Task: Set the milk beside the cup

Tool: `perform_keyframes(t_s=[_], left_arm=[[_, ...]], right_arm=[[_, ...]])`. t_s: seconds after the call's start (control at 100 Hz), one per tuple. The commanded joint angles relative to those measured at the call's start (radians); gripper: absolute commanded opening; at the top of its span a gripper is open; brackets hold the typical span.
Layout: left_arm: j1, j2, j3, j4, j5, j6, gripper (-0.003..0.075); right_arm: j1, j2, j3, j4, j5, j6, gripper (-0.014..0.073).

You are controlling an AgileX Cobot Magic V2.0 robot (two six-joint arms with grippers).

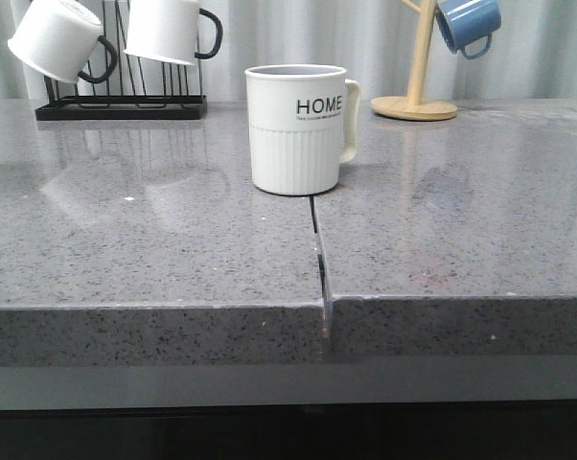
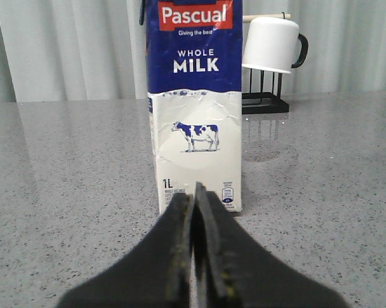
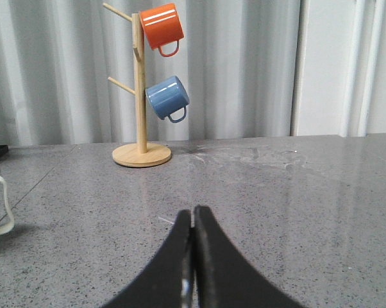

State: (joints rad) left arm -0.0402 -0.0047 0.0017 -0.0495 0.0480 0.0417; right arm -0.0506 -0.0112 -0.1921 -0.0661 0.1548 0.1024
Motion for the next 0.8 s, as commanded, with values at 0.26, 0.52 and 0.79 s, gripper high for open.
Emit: perform_keyframes(t_s=[0.26,0.52,0.79], left_arm=[[0.001,-0.032,0.037,-0.005,-0.070,-0.001,-0.0021],[0.001,0.060,-0.179,-0.016,0.244,-0.001,-0.0021],[0.001,0.306,-0.363,-0.004,0.308,-0.001,0.0000]], right_arm=[[-0.006,0.006,-0.025,0.001,-0.069,-0.009,-0.0067],[-0.006,0.006,-0.025,0.001,-0.069,-0.009,-0.0067],[-0.006,0.006,-0.025,0.001,-0.069,-0.009,-0.0067]])
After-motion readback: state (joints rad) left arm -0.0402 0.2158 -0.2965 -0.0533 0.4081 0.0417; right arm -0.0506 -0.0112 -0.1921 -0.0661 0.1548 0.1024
